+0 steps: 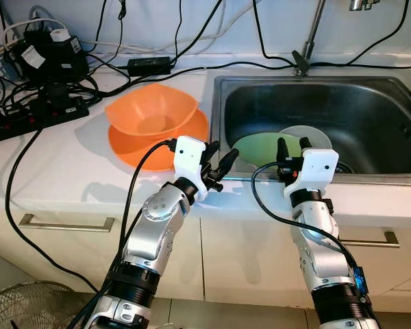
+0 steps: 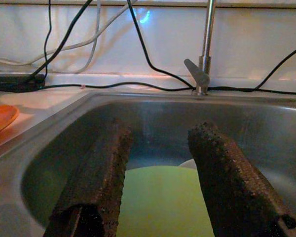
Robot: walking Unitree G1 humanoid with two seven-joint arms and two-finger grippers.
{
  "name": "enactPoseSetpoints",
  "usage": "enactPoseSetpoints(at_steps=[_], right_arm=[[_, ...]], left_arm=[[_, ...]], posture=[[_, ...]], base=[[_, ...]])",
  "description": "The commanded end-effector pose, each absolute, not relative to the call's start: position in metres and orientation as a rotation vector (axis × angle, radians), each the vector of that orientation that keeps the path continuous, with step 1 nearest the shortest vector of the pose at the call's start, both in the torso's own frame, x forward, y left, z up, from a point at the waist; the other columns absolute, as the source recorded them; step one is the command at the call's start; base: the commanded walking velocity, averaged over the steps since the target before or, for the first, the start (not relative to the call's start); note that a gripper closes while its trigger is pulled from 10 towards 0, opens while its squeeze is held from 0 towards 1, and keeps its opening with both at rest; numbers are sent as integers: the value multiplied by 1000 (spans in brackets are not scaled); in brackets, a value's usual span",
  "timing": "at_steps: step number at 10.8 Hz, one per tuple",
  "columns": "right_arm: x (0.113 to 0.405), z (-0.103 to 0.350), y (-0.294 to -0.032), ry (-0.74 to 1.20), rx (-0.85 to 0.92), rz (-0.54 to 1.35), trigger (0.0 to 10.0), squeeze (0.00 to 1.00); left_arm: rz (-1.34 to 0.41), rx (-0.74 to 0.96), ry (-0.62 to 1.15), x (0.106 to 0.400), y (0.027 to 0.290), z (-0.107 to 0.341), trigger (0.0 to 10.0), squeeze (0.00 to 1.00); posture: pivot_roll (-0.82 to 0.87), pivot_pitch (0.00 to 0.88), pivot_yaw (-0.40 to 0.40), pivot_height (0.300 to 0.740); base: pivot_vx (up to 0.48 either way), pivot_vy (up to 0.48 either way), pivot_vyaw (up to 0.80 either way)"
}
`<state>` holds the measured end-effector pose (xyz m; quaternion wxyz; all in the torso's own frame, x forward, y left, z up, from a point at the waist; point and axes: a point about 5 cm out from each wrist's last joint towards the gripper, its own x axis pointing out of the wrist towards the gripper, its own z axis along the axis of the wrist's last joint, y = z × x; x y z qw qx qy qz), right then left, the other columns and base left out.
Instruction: Kitchen organization
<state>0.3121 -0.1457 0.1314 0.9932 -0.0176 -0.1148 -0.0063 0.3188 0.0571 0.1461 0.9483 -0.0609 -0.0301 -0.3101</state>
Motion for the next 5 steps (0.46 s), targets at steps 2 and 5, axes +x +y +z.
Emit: enactPoseSetpoints(at_steps=[2,5], right_arm=[[312,132,-142,-229,-36,-4,10000,0],[311,130,-141,-226,-36,1,10000,0]], left_arm=[[-641,-102,-60,318,56,146,10000,0],[-645,-103,-57,317,55,144,10000,0]], posture=[[9,0,72,740],[8,0,72,740]], base=[[0,0,0],[0,0,0]])
